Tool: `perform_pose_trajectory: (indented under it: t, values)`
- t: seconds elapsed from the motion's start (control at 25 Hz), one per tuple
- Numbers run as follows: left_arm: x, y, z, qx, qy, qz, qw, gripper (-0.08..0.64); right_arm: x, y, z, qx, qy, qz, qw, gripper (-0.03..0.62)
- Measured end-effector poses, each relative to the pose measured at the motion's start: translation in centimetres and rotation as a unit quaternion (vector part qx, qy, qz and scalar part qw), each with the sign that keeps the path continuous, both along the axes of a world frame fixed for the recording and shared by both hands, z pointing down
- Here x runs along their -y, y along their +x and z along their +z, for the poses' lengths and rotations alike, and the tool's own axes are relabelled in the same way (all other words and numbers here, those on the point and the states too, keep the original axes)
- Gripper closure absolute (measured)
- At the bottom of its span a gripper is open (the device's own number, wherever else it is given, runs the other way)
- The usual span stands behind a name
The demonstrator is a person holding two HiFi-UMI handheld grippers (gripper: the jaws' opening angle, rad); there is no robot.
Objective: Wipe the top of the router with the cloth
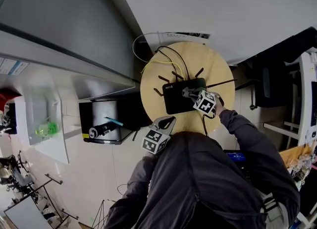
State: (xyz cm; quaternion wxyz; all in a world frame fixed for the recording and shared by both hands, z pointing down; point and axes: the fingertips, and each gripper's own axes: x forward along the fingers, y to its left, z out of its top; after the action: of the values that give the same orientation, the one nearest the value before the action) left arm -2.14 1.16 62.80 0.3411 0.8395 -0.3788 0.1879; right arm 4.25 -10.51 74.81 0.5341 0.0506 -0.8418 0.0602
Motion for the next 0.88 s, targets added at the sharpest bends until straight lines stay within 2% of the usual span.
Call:
perform_pose_trajectory:
  t: [0.2, 0.44, 0.6, 0.88]
  values:
    - [0.0, 0.3, 0.0, 0.001, 0.0, 0.008, 1.0, 0.56, -2.1, 0.6, -0.1, 0.001, -0.013, -0.002, 1.0, 0.554]
    - [-0.1, 0.4, 0.0, 0.002, -0.002, 0.011, 0.9999, 0.56, -5.8, 1.6, -0.1, -0.007, -0.035, -0.03, 0.999, 0.552]
    - [0.1, 0.2, 0.0, 0.001, -0.002, 0.008, 1.0, 0.56, -7.6, 2.1, -0.1, -0.003, -0.051, -0.023, 0.998, 0.552]
    - [0.3, 0.5, -0.1, 0.001, 0.001, 0.01, 1.0, 0.56, -7.8, 2.4, -0.3, 0.002, -0.069, -0.043, 0.997, 0.552]
